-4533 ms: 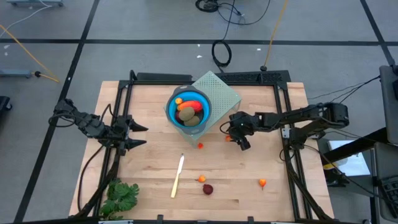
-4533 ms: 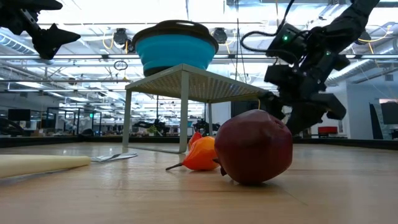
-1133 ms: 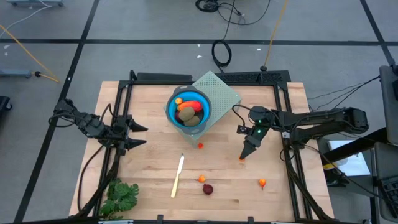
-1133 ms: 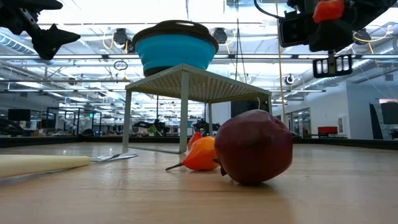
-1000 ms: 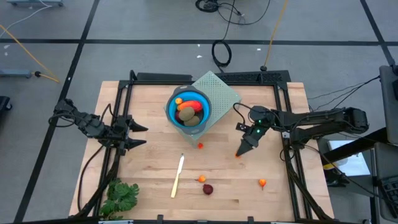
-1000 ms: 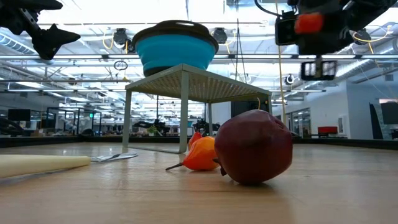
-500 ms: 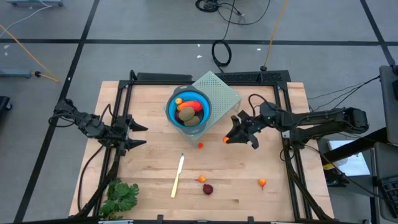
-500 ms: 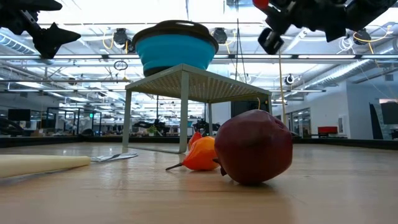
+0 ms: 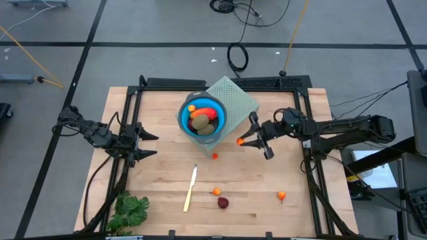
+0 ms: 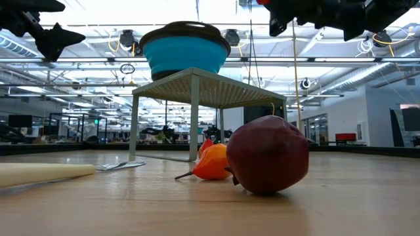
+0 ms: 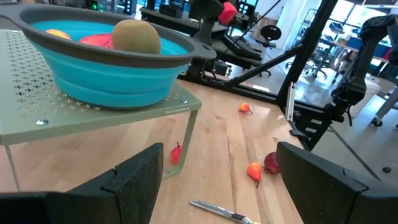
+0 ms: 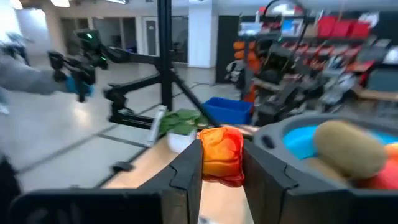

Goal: Pick & Place Fruit
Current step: Put the peach into the blue strainer bowl

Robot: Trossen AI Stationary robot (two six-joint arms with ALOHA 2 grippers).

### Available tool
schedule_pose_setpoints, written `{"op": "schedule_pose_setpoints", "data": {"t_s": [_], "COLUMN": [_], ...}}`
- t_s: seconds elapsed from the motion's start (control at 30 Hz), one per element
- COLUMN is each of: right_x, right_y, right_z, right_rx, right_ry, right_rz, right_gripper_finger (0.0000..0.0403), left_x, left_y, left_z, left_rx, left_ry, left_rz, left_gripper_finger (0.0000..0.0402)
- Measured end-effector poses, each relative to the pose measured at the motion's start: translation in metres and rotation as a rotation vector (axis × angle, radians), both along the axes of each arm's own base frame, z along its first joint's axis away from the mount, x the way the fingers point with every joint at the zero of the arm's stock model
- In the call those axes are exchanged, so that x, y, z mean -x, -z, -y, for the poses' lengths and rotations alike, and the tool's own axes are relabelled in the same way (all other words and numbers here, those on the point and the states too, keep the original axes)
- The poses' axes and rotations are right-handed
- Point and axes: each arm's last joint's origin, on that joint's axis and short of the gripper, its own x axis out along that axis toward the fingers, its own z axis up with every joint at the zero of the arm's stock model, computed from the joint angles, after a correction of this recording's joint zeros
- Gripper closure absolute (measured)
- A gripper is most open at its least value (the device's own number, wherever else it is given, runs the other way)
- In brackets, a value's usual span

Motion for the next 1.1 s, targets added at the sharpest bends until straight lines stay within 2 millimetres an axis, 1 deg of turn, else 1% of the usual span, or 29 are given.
{"op": "schedule_pose_setpoints", "data": {"t_s": [0.13, 0.27, 0.4, 0.5, 0.6, 0.73, 0.83, 1.1], "right_x": [-0.001, -0.003, -0.008, -0.011, -0.012, -0.017, -0.025, -0.054], "right_y": [0.0, -0.004, -0.02, -0.033, -0.046, -0.063, -0.074, -0.081], "right_z": [0.003, 0.004, 0.005, 0.008, 0.013, 0.019, 0.023, 0.034], "right_rx": [0.077, 0.102, 0.146, 0.193, 0.241, 0.258, 0.267, 0.282], "right_ry": [0.085, 0.143, 0.15, 0.209, 0.266, 0.293, 0.306, 0.31], "right_rz": [0.026, 0.019, -0.001, -0.068, -0.12, -0.126, -0.108, -0.194], "right_gripper_finger": [0.0314, 0.0314, 0.0314, 0.0314, 0.0314, 0.0314, 0.0314, 0.0314], "left_x": [0.0, 0.0, 0.0, 0.0, 0.0, 0.0, 0.0, 0.0], "left_y": [0.0, 0.0, 0.0, 0.0, 0.0, 0.0, 0.0, 0.0], "left_z": [0.0, 0.0, 0.0, 0.0, 0.0, 0.0, 0.0, 0.0], "left_rx": [-0.023, -0.055, -0.061, -0.062, -0.07, -0.07, -0.07, -0.066], "left_ry": [0.004, 0.008, 0.009, 0.009, 0.01, 0.01, 0.01, 0.01], "left_rz": [0.001, 0.001, 0.001, 0.002, 0.002, 0.002, 0.001, 0.001], "left_gripper_finger": [0.0089, 0.0089, 0.0089, 0.0089, 0.0089, 0.0089, 0.0089, 0.0089]}}
